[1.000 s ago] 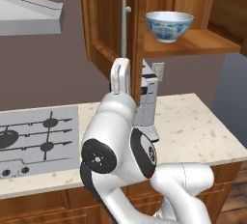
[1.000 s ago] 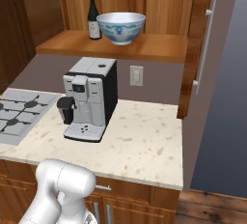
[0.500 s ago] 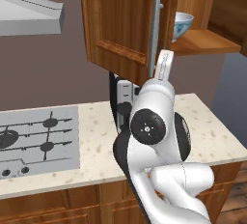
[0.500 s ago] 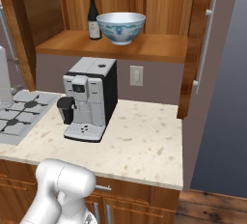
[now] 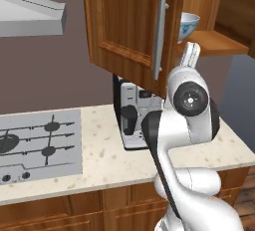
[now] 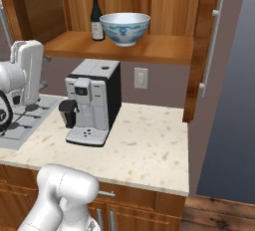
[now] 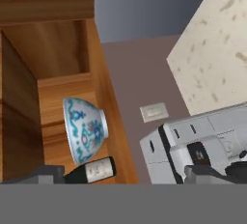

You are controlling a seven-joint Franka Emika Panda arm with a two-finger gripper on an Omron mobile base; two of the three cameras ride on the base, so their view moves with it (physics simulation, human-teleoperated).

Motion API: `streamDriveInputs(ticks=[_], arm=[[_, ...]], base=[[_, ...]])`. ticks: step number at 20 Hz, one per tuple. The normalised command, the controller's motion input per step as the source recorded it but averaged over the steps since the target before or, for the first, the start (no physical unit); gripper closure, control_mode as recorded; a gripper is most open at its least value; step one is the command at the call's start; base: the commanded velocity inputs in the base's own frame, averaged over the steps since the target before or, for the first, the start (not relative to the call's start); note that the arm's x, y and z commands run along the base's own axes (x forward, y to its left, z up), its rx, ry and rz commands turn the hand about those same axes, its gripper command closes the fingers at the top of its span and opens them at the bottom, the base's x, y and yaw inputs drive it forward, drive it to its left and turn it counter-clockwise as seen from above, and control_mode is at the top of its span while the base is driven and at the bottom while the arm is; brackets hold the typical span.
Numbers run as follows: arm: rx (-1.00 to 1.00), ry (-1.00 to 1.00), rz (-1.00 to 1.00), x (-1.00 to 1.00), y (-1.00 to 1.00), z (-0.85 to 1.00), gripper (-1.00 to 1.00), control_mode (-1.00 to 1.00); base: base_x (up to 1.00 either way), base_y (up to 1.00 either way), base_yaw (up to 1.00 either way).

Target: Pick the mug and place it in the sink. Pick the bowl and place it in the open cabinet and then close the cabinet.

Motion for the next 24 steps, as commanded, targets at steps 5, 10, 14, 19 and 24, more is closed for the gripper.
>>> streamDriveInputs(ticks=[5,10,14,19,24], arm=[[0.01,0.02,0.02,0.95,0.0,0.0,-1.0,-1.0],[0.0,-0.18,-0.03,0.06,0.05,0.02,-1.0,-1.0],[0.0,-0.39,-0.19,0.98,0.29,-0.04,-1.0,-1.0],[0.0,-0.51,-0.27,1.0,0.6,-0.31,-1.0,-1.0],[0.0,-0.5,-0.26,1.0,0.69,-0.3,-1.0,-1.0]], base=[[0.0,0.0,0.0],[0.0,0.0,0.0],[0.0,0.0,0.0],[0.0,0.0,0.0],[0.0,0.0,0.0]])
